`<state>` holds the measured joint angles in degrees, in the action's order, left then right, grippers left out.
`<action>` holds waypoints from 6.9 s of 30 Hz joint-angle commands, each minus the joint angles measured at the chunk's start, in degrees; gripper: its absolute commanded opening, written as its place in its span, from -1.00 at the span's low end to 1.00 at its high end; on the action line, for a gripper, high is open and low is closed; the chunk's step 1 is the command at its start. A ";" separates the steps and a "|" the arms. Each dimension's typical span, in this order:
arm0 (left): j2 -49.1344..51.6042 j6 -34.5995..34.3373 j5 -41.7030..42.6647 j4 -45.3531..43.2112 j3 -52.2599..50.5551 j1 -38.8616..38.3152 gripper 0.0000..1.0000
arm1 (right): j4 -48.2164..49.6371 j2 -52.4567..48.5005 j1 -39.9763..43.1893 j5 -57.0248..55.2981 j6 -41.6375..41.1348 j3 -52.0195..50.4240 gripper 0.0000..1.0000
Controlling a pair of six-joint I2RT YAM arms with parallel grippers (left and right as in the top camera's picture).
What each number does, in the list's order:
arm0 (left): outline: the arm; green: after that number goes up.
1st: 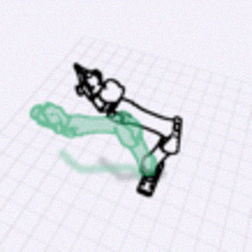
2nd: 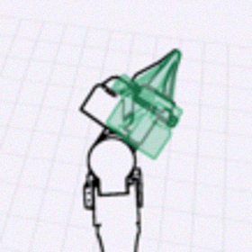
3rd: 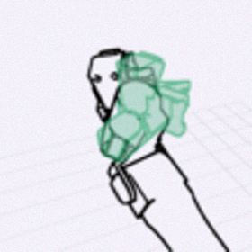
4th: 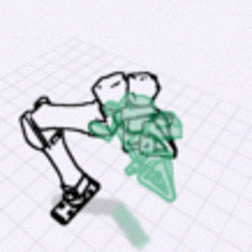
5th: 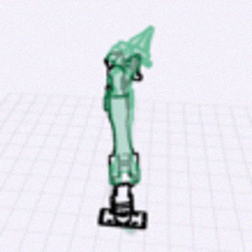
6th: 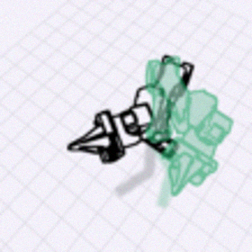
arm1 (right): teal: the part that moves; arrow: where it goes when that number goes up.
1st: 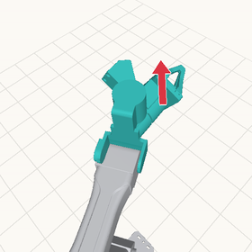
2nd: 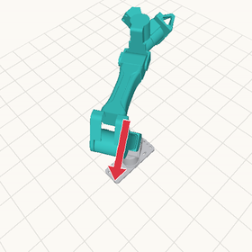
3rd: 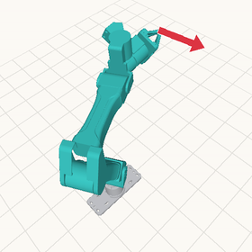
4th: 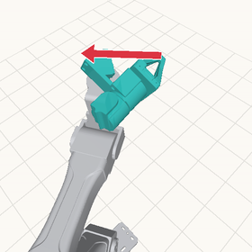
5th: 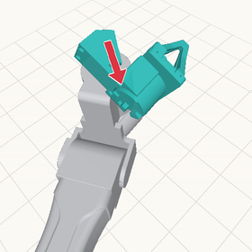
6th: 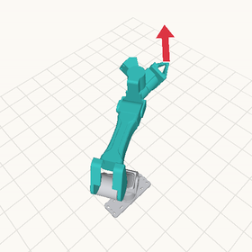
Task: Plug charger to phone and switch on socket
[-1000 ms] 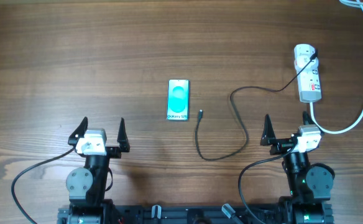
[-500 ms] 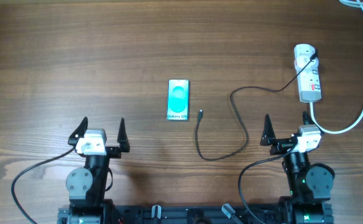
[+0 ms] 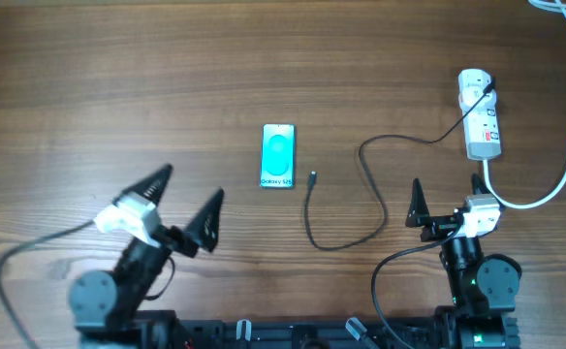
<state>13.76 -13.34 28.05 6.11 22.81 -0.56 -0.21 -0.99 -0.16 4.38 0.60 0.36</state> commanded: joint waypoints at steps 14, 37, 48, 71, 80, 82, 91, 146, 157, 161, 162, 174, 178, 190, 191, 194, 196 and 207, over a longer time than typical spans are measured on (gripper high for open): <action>60.15 -6.91 -16.68 48.43 54.55 -12.87 0.99 | 0.24 0.20 0.24 -0.92 0.79 -0.07 1.00; 111.89 -14.08 -28.35 55.30 76.63 -28.11 1.00 | 0.24 0.20 0.24 -0.92 0.79 -0.07 1.00; 113.68 -13.92 -28.37 52.76 76.41 -28.04 1.00 | 0.24 0.20 0.24 -0.92 0.79 -0.07 1.00; 119.12 -13.94 -28.35 53.24 76.41 -28.04 0.45 | 0.24 0.20 0.24 -0.92 0.81 -0.07 1.00; 113.02 -14.14 -26.99 55.56 76.65 -28.04 0.47 | 0.24 0.20 0.24 -0.92 0.79 -0.07 1.00; 110.95 -14.12 -24.35 56.46 76.65 -28.04 0.46 | 0.24 0.20 0.24 -0.92 0.79 -0.07 0.99; 106.03 -10.56 2.34 61.72 76.65 -25.90 0.46 | 0.24 0.20 0.24 -0.92 0.79 -0.07 1.00; 105.63 -20.20 62.29 64.89 76.65 -9.18 0.37 | -32.39 -52.61 0.00 47.12 -26.62 63.01 1.00; 105.63 -20.17 62.29 64.87 76.65 -9.18 0.37 | -61.31 -71.78 -32.26 0.59 -25.79 91.32 0.83; 105.63 -20.17 62.29 64.87 76.65 -9.16 0.37 | -62.40 -79.84 -42.16 -12.13 -29.57 95.76 0.59; 105.63 -20.17 62.29 64.87 76.65 -9.16 0.37 | -61.57 -81.26 -43.95 -14.10 -31.12 95.76 0.64; 105.63 -22.01 62.29 64.92 76.65 -9.18 0.37 | -56.59 -88.52 -46.90 -26.21 -39.80 95.73 0.18; 105.63 -22.12 62.29 64.92 76.65 -9.18 0.37 | -54.90 -88.83 -46.90 -26.21 -39.58 95.65 0.01; 105.63 -22.05 62.29 64.87 76.65 -8.15 0.37 | -53.77 -92.00 -46.90 -27.47 -38.10 95.65 -0.10; 105.63 -22.03 62.29 64.85 76.65 -8.07 0.37 | -53.29 -92.00 -46.90 -27.45 -38.07 95.65 -0.18; 105.63 -21.84 62.27 64.32 76.63 -8.07 0.37 | -52.74 -92.00 -46.90 -26.40 -38.07 95.65 -0.25; 105.63 -21.84 62.27 63.78 76.63 -8.07 0.37 | -52.74 -92.00 -46.93 -26.14 -38.10 95.65 -0.32; 105.63 -21.90 62.29 65.26 76.63 -8.07 0.38 | -50.93 -92.02 -46.90 -25.31 -38.07 95.65 -0.46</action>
<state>121.91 -34.85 87.57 70.24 99.37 -8.93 -51.33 -92.92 -46.74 -21.23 -37.67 94.76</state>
